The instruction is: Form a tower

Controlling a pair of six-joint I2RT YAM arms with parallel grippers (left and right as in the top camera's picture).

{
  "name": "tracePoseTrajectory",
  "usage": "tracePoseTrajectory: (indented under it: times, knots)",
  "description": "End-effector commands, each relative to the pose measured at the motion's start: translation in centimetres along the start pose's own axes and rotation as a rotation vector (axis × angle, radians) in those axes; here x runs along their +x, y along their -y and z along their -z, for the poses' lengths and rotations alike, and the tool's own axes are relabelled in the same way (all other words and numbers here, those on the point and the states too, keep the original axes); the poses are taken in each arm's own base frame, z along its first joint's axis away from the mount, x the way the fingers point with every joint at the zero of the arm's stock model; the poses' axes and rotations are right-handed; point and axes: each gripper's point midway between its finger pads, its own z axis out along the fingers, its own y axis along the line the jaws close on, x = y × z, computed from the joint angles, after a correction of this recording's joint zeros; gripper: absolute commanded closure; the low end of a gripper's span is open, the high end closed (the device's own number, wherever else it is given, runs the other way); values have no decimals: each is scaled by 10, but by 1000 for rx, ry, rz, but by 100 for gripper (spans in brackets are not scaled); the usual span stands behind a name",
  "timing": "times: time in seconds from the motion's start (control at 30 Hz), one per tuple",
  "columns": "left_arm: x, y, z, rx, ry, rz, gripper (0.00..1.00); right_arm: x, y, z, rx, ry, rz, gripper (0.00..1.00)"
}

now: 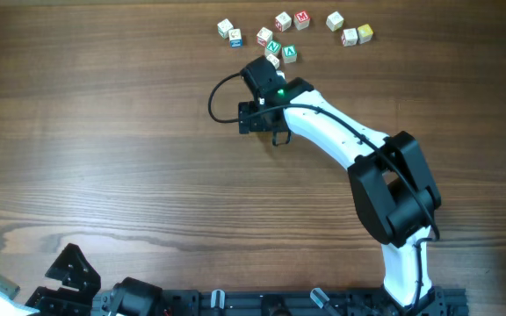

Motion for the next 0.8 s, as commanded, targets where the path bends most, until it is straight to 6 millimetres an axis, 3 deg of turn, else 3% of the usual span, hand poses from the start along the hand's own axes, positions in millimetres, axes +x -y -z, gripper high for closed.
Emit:
tracePoseTrajectory:
  times: [0.0, 0.23, 0.53, 0.77]
  knots:
    - [-2, -2, 0, -7, 17, 14, 0, -16, -10, 18, -31, 21, -12, 0]
    - [-2, -2, 0, -7, 17, 14, 0, -23, -27, 58, -100, -37, -43, 0]
    - [-2, -2, 0, -7, 17, 14, 0, -45, -37, 161, -199, 49, -80, 0]
    - [-2, -2, 0, -7, 17, 14, 0, -58, -35, 171, -276, 72, -80, 0]
